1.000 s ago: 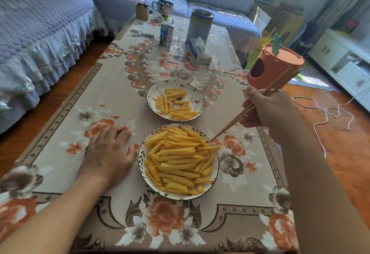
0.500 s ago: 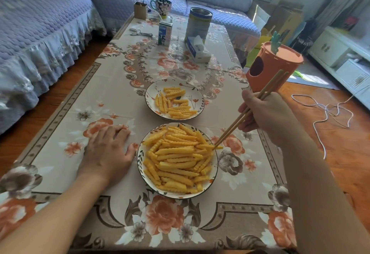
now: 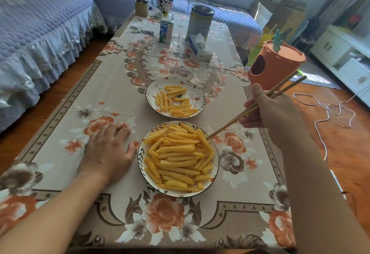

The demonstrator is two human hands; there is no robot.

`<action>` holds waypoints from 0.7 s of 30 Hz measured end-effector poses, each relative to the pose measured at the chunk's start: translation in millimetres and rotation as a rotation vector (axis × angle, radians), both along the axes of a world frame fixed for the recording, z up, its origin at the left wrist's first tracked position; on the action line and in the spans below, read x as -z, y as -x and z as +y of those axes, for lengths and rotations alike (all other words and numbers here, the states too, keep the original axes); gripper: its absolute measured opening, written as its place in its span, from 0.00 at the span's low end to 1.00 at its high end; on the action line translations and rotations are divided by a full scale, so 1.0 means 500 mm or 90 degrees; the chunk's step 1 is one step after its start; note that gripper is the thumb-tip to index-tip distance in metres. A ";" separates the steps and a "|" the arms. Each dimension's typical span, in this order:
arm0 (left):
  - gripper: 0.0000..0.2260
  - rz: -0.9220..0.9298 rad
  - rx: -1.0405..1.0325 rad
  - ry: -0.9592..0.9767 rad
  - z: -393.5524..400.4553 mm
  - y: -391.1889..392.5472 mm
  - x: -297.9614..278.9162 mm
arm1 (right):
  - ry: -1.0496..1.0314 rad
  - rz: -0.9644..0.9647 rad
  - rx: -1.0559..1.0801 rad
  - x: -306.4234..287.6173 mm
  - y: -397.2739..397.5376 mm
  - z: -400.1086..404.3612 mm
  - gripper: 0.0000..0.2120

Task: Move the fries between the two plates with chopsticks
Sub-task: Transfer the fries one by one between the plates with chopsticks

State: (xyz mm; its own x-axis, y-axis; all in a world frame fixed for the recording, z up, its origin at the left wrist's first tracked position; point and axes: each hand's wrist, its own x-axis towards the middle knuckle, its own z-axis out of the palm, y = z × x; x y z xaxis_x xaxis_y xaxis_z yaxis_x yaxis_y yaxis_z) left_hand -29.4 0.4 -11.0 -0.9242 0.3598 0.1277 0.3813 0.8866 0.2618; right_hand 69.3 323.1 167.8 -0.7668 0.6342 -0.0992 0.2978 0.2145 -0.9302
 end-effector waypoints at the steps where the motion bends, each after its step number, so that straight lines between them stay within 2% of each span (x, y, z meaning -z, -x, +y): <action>1: 0.24 0.000 0.000 0.001 -0.001 0.000 0.001 | -0.001 0.005 0.009 -0.002 0.001 0.005 0.24; 5: 0.24 0.002 0.000 0.002 0.000 -0.001 0.002 | -0.046 0.074 0.041 0.007 0.021 0.012 0.21; 8: 0.23 0.002 -0.001 0.007 0.000 0.000 0.003 | -0.065 0.142 0.008 0.031 0.064 -0.008 0.18; 14: 0.20 0.008 -0.001 0.005 -0.002 0.002 0.005 | -0.094 0.101 -0.106 0.081 0.153 -0.064 0.17; 18: 0.21 0.010 -0.002 0.006 -0.002 0.003 0.004 | -0.111 0.088 -0.107 0.092 0.176 -0.085 0.16; 21: 0.21 0.008 -0.002 0.008 -0.003 0.004 0.004 | -0.111 0.116 -0.081 0.085 0.174 -0.085 0.20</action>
State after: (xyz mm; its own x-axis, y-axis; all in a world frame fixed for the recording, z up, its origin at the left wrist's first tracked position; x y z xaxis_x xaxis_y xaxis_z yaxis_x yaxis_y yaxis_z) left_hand -31.5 -0.9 -13.2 -0.9236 0.3591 0.1346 0.3822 0.8906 0.2464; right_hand -17.6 280.4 125.4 -0.8361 0.5276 0.1503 0.0890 0.4008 -0.9118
